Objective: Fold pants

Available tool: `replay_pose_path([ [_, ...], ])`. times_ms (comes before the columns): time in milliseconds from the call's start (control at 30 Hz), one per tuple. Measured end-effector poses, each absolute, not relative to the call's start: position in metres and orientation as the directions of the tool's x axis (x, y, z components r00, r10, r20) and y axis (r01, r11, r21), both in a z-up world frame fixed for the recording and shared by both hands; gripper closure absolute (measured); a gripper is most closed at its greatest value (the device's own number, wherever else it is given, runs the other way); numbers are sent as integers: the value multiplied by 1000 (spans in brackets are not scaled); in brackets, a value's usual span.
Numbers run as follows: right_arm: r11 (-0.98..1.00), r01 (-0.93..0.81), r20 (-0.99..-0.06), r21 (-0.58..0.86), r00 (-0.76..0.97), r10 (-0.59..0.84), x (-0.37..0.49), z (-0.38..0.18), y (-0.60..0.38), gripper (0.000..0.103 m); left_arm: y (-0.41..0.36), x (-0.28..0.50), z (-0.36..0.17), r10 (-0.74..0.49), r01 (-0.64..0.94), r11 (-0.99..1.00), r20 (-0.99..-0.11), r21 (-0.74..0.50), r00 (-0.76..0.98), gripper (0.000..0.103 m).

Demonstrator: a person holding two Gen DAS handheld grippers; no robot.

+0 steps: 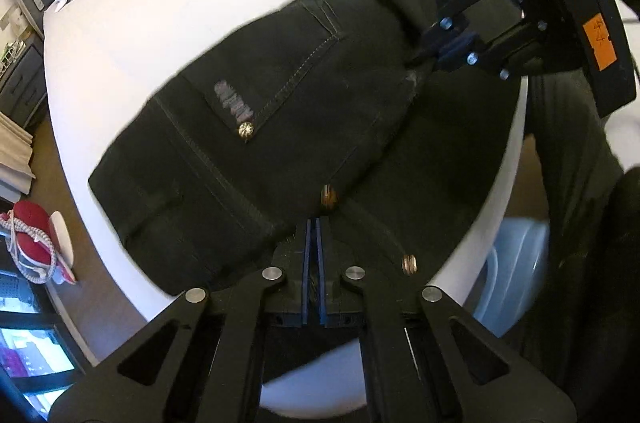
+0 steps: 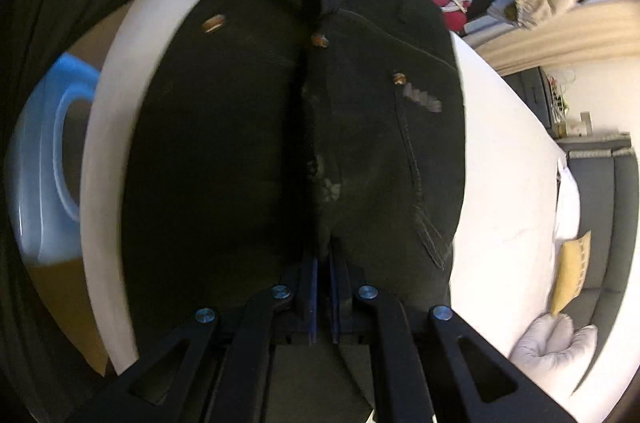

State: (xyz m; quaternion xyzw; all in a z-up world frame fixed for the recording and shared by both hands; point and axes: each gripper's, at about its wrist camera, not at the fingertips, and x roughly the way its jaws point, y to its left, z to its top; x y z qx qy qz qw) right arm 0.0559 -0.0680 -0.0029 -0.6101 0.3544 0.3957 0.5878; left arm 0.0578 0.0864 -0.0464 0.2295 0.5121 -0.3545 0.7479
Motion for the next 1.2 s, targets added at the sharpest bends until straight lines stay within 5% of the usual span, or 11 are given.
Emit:
replay_pose_path([
  [233,10,-900,-899,-436,436,51,39,-1,-63,97,92,42,-52,-290,746,665,-930,-26,225,102],
  [500,43,-893,-891,-449,450,63,30,4,-56,97,138,40,-9,-454,616,770,-822,-167,345,102],
  [1200,80,-901,-900,-427,432,61,10,-2,-56,97,136,40,-16,-455,570,793,-832,-215,318,102],
])
